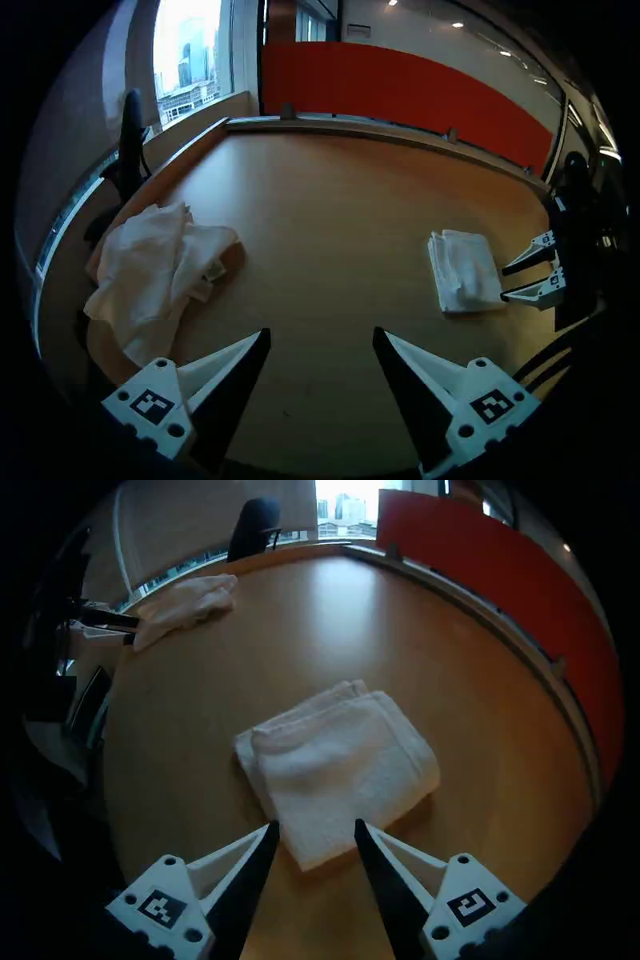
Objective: Fold towel
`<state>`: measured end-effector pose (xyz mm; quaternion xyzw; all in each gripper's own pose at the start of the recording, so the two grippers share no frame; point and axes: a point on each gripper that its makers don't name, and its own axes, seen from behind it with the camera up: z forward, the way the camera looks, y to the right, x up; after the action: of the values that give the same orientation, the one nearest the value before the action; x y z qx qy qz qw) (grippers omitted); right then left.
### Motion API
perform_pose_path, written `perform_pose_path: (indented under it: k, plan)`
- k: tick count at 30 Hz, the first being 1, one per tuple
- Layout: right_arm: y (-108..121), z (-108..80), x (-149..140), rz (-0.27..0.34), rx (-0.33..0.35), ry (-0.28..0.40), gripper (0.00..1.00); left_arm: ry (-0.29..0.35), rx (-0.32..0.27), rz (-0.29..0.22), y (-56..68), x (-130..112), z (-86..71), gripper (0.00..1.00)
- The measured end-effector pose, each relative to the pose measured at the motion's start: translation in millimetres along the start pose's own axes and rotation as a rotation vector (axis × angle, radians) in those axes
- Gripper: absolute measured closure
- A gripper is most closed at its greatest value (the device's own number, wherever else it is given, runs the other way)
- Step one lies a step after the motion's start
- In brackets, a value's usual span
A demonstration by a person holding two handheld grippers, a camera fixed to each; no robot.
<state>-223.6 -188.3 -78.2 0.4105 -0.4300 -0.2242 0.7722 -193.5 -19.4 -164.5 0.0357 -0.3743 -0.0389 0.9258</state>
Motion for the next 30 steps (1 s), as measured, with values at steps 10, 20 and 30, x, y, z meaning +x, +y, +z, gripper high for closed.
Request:
perform_pose_path:
  k: [10,20,30]
  plan:
    - [-3.0,1.0,-28.8,0.016,-0.007,-0.044,0.28,0.000,-0.005,0.006,3.2,0.0,1.0,0.05]
    - [-4.7,4.3,-39.9,0.033,-0.018,-0.059,0.33,-0.005,-0.008,0.011,5.2,-2.8,1.7,0.05]
    - [-0.5,7.6,-43.4,0.057,-0.047,-0.057,0.52,-0.004,-0.006,0.011,4.8,-2.9,1.7,0.05]
